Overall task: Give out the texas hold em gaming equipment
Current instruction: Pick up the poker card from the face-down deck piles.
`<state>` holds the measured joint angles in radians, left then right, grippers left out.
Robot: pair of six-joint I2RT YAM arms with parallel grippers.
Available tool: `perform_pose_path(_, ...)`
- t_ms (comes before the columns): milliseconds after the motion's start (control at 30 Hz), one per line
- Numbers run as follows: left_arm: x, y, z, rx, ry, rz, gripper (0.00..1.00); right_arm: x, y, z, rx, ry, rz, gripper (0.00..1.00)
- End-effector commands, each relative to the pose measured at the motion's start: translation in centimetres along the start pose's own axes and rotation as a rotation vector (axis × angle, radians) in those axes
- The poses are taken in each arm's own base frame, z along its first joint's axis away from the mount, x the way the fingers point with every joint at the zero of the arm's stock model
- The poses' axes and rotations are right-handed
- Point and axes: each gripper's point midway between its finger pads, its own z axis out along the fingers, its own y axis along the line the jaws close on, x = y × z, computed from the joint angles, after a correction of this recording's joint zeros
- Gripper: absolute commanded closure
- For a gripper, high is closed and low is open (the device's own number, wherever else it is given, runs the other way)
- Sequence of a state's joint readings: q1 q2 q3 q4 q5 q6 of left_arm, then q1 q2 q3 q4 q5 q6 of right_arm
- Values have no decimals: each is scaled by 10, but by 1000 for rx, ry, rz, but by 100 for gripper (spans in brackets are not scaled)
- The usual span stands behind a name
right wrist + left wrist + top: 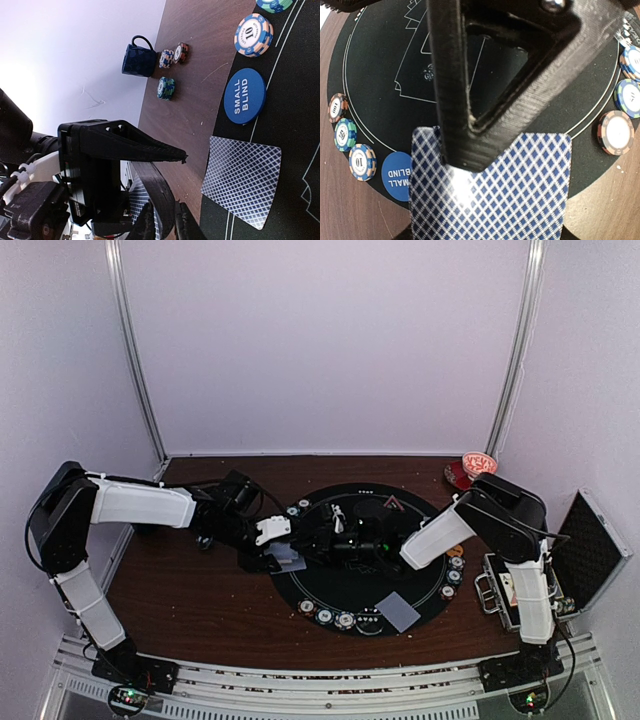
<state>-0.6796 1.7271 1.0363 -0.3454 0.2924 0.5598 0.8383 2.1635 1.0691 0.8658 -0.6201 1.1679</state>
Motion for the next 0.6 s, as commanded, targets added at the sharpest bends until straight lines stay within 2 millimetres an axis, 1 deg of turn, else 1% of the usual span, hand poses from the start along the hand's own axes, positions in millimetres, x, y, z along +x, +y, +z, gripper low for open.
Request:
perform_pose_path(0,-8,3,-1,-6,-33,17,40,0,19,-1,-68,8,-12,88)
perform_pose_path(200,-9,3,-1,-7,-32,16,40,1,33,-5,-123,12,-10,100)
perform_pose_path(267,-9,3,-2,-8,-33,16,40,2,36,-7,-134,13,-10,100)
perform_pose_path(367,-8,3,-2,-9,-32,15,40,0,35,-10,-126,2,-7,100)
perform_pose_path(500,-8,4,-1,-12,-30,15,40,-11,26,-27,-83,-63,-4,100)
perform_pose_path(567,-8,4,-1,-12,-28,14,40,-16,28,-38,-86,-88,-5,100)
